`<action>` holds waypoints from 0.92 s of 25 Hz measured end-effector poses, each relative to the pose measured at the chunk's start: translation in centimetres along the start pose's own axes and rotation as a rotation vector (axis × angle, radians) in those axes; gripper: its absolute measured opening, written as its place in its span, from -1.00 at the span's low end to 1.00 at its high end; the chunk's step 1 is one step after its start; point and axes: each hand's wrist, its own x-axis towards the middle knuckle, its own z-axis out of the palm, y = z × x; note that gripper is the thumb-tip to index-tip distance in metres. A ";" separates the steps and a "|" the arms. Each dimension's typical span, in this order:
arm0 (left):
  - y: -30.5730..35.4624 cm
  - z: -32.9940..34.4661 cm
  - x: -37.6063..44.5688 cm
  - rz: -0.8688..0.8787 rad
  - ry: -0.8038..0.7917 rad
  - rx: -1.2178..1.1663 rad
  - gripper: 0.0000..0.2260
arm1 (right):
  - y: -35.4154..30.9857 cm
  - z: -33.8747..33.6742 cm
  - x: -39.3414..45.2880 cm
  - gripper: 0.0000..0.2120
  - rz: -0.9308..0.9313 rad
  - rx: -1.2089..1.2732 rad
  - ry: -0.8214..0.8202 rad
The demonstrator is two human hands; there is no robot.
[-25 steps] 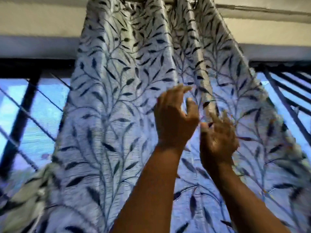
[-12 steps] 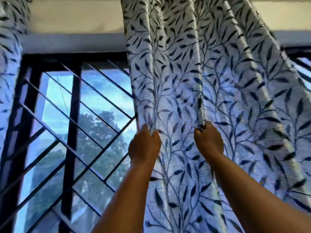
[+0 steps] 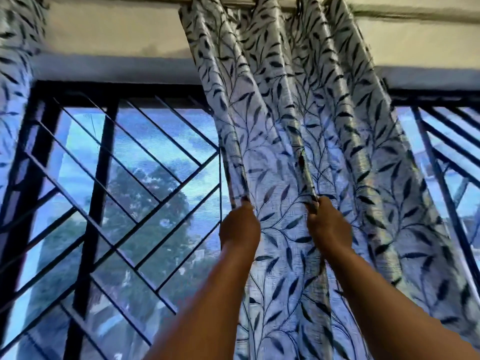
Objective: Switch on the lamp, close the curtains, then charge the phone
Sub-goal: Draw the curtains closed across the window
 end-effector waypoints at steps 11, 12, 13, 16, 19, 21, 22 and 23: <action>7.2 -0.2 -1.3 0.019 -0.122 0.182 -0.74 | 4.2 -4.5 2.3 -0.83 0.005 0.035 -0.053; 6.3 -1.1 -1.5 -0.004 -0.125 0.226 -0.73 | 3.8 -4.6 2.0 -0.83 0.002 0.047 -0.061; 5.2 -2.1 -1.6 -0.031 -0.128 0.255 -0.69 | 3.2 -4.7 1.5 -0.82 0.004 0.057 -0.078; 2.4 -4.8 -2.3 -0.102 -0.119 0.215 -0.47 | 0.7 -5.0 -0.9 -0.83 0.008 0.058 -0.110; -0.5 -7.8 -3.1 -0.115 -0.096 0.128 -0.21 | -3.8 -4.6 -4.2 -0.50 -0.009 -0.001 -0.050; -2.7 -10.1 -4.0 -0.089 -0.054 0.159 -0.17 | -7.5 -4.0 -6.6 -0.38 -0.032 0.018 0.017; -3.9 -11.5 -4.4 -0.078 -0.026 0.185 -0.17 | -9.5 -3.7 -7.8 -0.36 -0.053 0.050 0.026; -5.2 -12.8 -4.9 -0.072 -0.006 0.205 -0.17 | -11.5 -3.2 -9.1 -0.36 -0.081 0.081 0.014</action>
